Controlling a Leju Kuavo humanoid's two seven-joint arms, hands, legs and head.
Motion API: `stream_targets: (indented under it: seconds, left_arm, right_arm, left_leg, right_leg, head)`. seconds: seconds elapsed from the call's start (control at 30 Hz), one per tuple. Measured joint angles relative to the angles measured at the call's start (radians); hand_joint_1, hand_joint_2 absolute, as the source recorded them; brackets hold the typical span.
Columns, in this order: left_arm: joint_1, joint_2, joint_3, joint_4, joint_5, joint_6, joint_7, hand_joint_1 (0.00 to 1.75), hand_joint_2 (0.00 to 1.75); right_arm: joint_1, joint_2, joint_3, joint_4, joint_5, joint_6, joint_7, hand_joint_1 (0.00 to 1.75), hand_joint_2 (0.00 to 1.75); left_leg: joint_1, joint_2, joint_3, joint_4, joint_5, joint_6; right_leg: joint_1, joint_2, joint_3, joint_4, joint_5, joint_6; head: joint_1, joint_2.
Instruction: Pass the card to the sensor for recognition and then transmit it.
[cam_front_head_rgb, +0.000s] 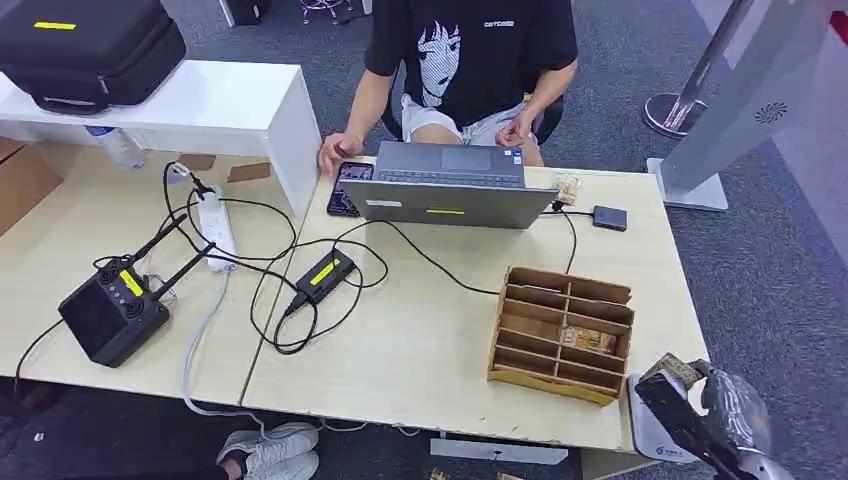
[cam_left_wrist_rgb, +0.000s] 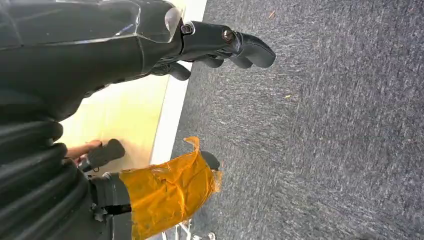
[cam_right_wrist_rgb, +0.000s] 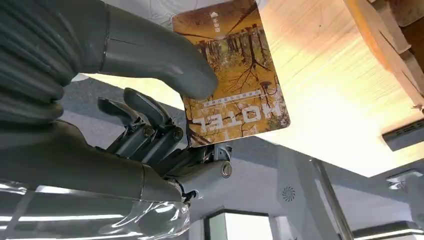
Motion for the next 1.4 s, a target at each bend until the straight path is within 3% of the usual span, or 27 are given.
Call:
stream_targets:
  seconds: [0.33,0.47,0.6,0.8,1.0,1.13,1.27,1.4]
  left_arm:
    - [-0.001,0.0,0.0,0.0,-0.005,-0.002,0.0,0.0,1.75]
    - [0.0,0.0,0.0,0.0,-0.002,-0.001,0.0,0.0,1.75]
    - [-0.001,-0.004,0.0,0.0,0.005,0.006,0.0,0.0,1.75]
    - [-0.001,-0.01,0.0,0.0,-0.003,0.003,0.0,0.0,1.75]
    - [-0.002,-0.01,0.0,0.0,-0.012,-0.003,-0.01,0.0,1.75]
    - [-0.003,-0.009,-0.006,0.0,-0.034,-0.016,-0.01,0.0,1.75]
    - [-0.011,-0.004,-0.026,0.0,-0.072,-0.037,-0.01,0.0,1.75]
    - [-0.017,0.002,-0.058,0.0,-0.108,-0.055,-0.01,0.0,1.75]
  right_arm:
    - [-0.054,-0.011,0.073,0.047,0.006,0.009,0.021,1.75,1.75]
    - [-0.057,-0.01,0.092,0.049,0.0,-0.121,-0.001,1.75,1.75]
    - [-0.039,0.067,0.089,-0.044,0.044,-0.36,-0.084,1.75,1.75]
    - [-0.052,0.16,0.171,-0.177,0.173,-0.43,-0.078,1.75,1.75]
    - [-0.138,0.19,0.287,-0.212,0.177,-0.428,-0.075,1.75,1.75]
    - [-0.269,0.19,0.376,-0.18,0.116,-0.32,-0.073,1.75,1.75]
    - [-0.529,0.228,0.509,-0.001,0.174,-0.147,0.01,1.75,1.75]
    - [-0.796,0.324,0.63,0.279,0.147,-0.059,0.076,1.75,1.75]
  left_leg:
    - [0.0,0.001,0.002,0.0,0.0,0.0]
    - [0.0,0.0,0.002,0.0,0.0,0.0]
    - [0.0,0.0,0.003,0.0,0.0,0.0]
    - [0.001,0.0,0.002,-0.001,0.0,0.0]
    - [0.001,0.0,0.002,-0.001,0.0,0.0]
    - [0.0,0.003,0.003,-0.001,0.001,-0.001]
    - [0.001,0.006,0.004,-0.001,0.004,-0.001]
    - [0.002,0.003,0.003,-0.001,0.007,-0.003]
  right_leg:
    - [0.0,0.001,0.002,0.0,0.0,0.0]
    - [0.0,0.0,0.002,0.0,0.0,0.0]
    - [0.0,0.001,0.002,0.0,0.0,0.0]
    - [0.001,0.001,0.002,0.001,-0.001,-0.001]
    - [0.001,0.0,0.003,0.001,0.0,-0.001]
    - [0.0,0.002,0.003,0.002,0.001,0.0]
    - [0.001,0.006,0.002,0.003,0.005,-0.002]
    - [0.002,0.004,0.001,0.004,0.006,-0.002]
  head:
    - [0.0,0.0]
    - [0.0,0.0]
    - [0.0,0.0]
    - [-0.001,0.0]
    - [0.0,0.0]
    - [0.0,0.0]
    - [0.0,0.0]
    - [-0.001,0.0]
